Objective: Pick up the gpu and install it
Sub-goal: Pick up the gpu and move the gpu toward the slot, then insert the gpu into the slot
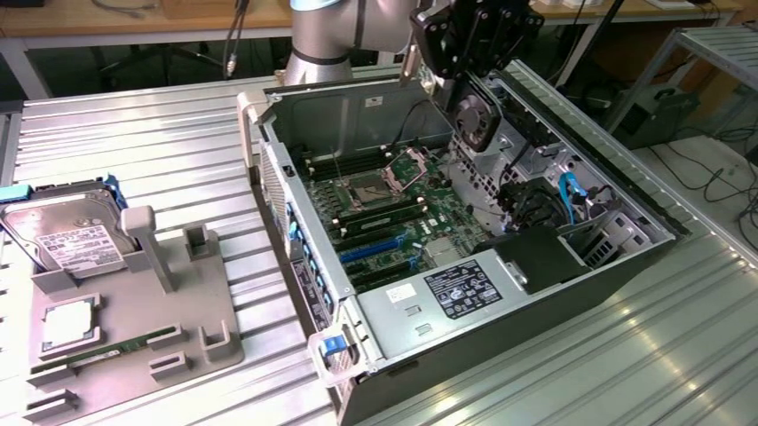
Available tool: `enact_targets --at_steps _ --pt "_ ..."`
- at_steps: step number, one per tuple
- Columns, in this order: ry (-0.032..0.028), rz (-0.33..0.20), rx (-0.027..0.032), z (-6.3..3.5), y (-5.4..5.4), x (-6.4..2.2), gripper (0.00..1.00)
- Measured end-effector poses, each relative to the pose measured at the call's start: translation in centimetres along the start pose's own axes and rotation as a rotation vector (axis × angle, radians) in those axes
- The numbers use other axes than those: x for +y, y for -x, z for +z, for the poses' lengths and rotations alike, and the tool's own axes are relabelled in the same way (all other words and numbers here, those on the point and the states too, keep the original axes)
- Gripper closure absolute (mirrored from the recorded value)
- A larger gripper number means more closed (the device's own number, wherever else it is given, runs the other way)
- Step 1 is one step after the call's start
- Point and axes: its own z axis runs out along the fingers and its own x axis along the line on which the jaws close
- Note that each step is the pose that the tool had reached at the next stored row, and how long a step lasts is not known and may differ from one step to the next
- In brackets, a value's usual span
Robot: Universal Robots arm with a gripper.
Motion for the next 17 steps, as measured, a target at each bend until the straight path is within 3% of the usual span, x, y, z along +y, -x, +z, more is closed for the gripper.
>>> enact_targets --at_steps 5,17 --pt "-0.0001 0.0 0.0001 0.03 1.5 -0.01 0.72" --pt "-0.0001 0.0 0.0 0.03 1.5 -0.01 0.72"
